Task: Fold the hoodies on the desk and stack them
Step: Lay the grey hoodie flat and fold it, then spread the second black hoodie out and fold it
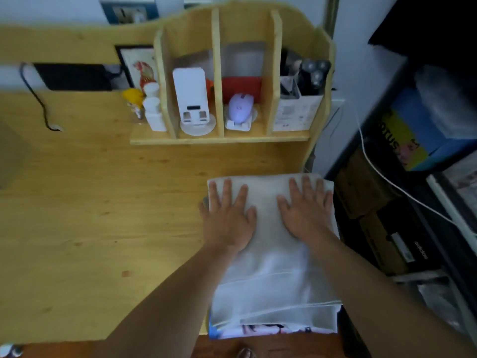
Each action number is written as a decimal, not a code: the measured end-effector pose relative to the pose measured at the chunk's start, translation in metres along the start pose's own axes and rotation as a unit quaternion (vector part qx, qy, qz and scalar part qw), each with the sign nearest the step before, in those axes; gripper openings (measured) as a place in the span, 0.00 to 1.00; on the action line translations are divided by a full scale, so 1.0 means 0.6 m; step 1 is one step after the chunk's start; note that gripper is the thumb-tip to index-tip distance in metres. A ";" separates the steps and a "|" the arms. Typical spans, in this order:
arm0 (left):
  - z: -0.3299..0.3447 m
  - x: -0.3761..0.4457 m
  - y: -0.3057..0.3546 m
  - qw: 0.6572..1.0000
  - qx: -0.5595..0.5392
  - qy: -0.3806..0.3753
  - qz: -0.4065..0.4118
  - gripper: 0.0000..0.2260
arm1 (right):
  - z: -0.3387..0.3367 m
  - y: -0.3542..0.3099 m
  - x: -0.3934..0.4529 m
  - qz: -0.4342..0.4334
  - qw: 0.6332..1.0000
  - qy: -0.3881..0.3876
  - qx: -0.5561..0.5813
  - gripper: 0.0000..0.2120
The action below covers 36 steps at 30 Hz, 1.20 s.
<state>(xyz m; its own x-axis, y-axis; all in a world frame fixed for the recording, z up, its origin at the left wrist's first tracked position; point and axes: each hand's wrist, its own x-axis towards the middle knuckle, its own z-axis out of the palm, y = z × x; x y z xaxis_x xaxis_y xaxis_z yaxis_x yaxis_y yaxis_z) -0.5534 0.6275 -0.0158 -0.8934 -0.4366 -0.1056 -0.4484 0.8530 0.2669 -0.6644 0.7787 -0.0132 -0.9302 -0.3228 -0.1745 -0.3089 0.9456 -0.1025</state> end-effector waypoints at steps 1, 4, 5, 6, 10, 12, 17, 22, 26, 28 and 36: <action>0.022 0.008 -0.007 1.000 -0.011 -0.009 -0.016 0.30 | 0.025 0.015 0.014 0.011 1.000 -0.012 -0.003 0.33; 0.062 0.020 -0.013 1.000 -0.022 0.004 -0.022 0.30 | 0.079 0.041 0.029 0.006 0.999 0.033 0.014 0.32; 0.064 0.018 -0.012 0.999 -0.021 0.003 -0.024 0.30 | 0.088 0.043 0.027 0.003 0.999 0.043 0.018 0.31; 0.064 0.017 -0.011 1.000 -0.016 0.000 -0.020 0.31 | 0.092 0.044 0.024 0.002 0.998 0.054 0.018 0.30; 0.052 0.013 -0.008 1.000 0.025 -0.008 -0.010 0.30 | 0.082 0.043 0.023 0.008 0.999 0.037 0.008 0.31; 0.032 -0.016 0.009 0.998 0.055 0.013 0.021 0.29 | 0.057 0.033 0.018 0.006 1.000 0.009 -0.017 0.31; 0.045 -0.158 0.008 0.995 0.022 0.012 0.097 0.26 | 0.016 -0.029 -0.122 -0.048 0.995 0.083 0.033 0.32; 0.052 -0.244 -0.151 0.993 0.007 -0.052 0.104 0.26 | 0.037 -0.163 -0.258 -0.106 0.988 0.053 0.097 0.27; -0.016 -0.327 -0.371 0.993 0.045 -0.103 -0.021 0.29 | 0.038 -0.339 -0.316 -0.175 0.978 0.031 0.110 0.27; -0.060 -0.381 -0.505 0.985 0.044 -0.129 -0.105 0.30 | 0.048 -0.446 -0.334 -0.208 0.973 -0.004 0.103 0.27; -0.220 -0.629 -0.926 0.936 -0.119 -0.085 -0.320 0.15 | 0.128 -0.872 -0.486 -0.306 0.936 -0.146 0.095 0.25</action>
<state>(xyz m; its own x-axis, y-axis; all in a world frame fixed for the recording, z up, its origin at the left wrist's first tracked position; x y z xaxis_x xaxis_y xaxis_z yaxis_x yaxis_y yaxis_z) 0.0367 0.2807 0.0022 -0.4438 -0.7676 -0.4623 -0.8928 0.3349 0.3011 -0.2161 0.3746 0.0159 -0.4893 -0.8249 -0.2832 -0.6987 0.5650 -0.4388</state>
